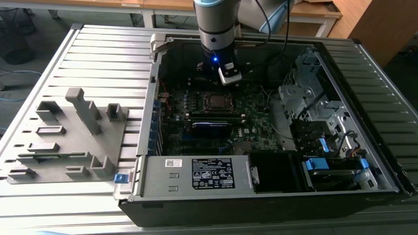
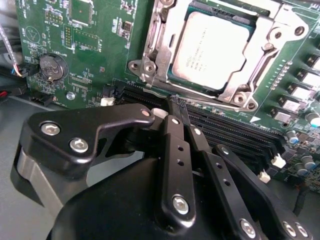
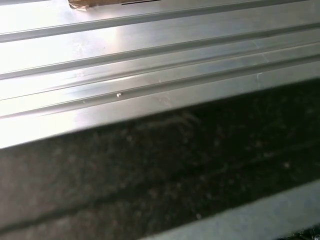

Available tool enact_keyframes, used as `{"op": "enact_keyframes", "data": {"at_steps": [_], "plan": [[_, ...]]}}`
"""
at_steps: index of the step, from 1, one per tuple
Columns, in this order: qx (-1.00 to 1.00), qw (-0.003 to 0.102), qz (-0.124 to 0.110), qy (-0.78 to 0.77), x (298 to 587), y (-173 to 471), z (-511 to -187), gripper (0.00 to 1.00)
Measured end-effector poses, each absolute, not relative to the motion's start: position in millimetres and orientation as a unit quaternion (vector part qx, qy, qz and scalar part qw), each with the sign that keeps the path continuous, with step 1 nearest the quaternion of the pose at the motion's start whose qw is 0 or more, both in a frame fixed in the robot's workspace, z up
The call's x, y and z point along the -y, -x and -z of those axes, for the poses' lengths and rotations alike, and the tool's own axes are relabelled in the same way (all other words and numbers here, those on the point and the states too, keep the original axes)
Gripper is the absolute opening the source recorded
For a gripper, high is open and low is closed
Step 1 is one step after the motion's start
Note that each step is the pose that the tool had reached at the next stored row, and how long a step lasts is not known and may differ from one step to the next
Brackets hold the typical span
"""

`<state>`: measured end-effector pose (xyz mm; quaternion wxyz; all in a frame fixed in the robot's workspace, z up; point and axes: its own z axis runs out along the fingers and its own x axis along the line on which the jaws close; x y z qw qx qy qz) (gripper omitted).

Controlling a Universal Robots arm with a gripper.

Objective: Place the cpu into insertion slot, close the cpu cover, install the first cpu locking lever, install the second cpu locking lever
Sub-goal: 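Install the first cpu locking lever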

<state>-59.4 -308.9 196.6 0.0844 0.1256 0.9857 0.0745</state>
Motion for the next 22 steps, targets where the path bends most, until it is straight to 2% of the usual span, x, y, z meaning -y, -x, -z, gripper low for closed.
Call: {"op": "enact_keyframes", "data": {"at_steps": [22], "plan": [[-0.986, 0.085, -0.075, -0.123, 313.1, 59.5, -199.0, 0.11]]}}
